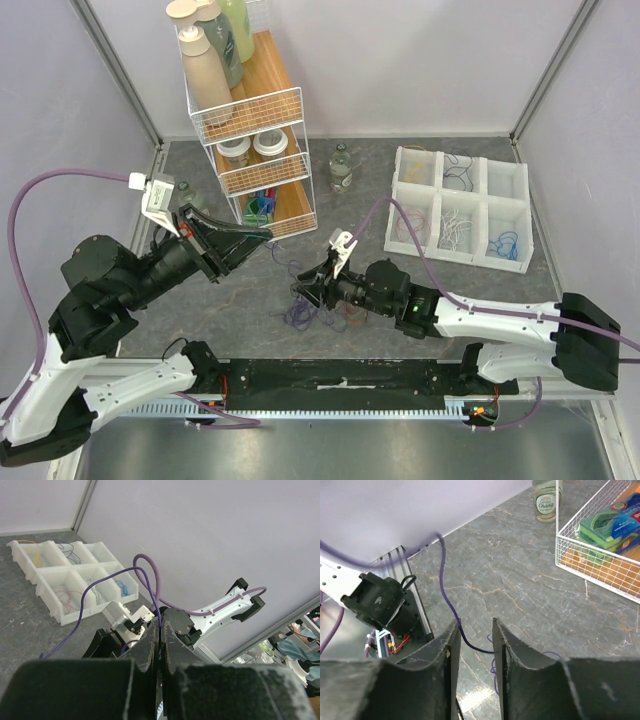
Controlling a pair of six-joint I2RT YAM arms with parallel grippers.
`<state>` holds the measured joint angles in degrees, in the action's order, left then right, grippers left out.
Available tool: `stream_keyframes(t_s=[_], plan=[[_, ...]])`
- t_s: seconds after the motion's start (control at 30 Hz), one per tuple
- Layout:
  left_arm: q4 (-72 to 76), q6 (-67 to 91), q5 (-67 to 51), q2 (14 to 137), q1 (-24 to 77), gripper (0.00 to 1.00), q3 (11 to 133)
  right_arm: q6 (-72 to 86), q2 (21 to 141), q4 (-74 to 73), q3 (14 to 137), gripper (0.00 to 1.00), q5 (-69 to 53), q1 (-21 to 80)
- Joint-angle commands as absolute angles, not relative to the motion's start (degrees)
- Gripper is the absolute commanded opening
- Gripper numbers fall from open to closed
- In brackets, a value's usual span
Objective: Untangle the cables
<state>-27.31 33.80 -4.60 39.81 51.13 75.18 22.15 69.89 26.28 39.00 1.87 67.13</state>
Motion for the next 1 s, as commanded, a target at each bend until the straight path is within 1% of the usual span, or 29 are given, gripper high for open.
stream_keyframes(t_s=[0.0,0.03,0.07,0.17,0.27,0.37,0.43,0.53,0.63,0.7,0.83,0.97], plan=[[-26.19,33.75,-3.87,38.85,51.15,0.02,76.29,21.89,70.67,29.64,42.17,0.24,4.83,67.15],[-26.89,33.4,-3.08,38.5,51.15,0.01,76.2,21.45,69.71,26.92,43.67,0.1,6.23,67.15],[-28.03,32.96,-1.77,38.15,51.24,0.02,76.03,20.75,68.31,23.94,45.86,0.01,7.81,67.15],[-30.93,31.91,4.11,36.48,51.24,0.02,73.31,18.29,64.26,12.95,55.25,0.0,13.35,67.06],[-32.78,32.17,9.22,35.07,51.24,0.02,67.08,15.57,63.28,3.9,68.25,0.0,14.06,67.06],[-32.7,34.01,10.02,35.24,51.24,0.02,61.1,14.33,64.6,-3.31,77.58,0.0,14.85,66.97],[-31.3,35.24,8.88,35.51,51.07,0.02,58.28,14.15,65.3,-6.23,81.19,0.0,15.73,66.8],[-28.66,36.38,5.72,36.03,51.24,0.02,55.64,15.11,65.22,-7.12,83.14,0.0,15.03,66.36],[-27.42,36.56,2.82,37.17,51.15,0.02,55.46,16.34,64.86,-8.0,83.06,0.0,14.76,66.27],[-27.16,36.39,1.33,38.23,51.24,0.02,55.72,17.31,64.43,-8.61,82.36,0.0,14.94,66.01],[-26.46,36.3,-1.48,39.81,51.33,0.07,55.55,19.68,62.93,-9.93,80.16,0.0,15.91,65.48],[-23.83,36.83,-3.86,40.43,51.24,0.07,55.02,21.71,61.88,-11.51,78.05,0.0,13.81,65.13]])
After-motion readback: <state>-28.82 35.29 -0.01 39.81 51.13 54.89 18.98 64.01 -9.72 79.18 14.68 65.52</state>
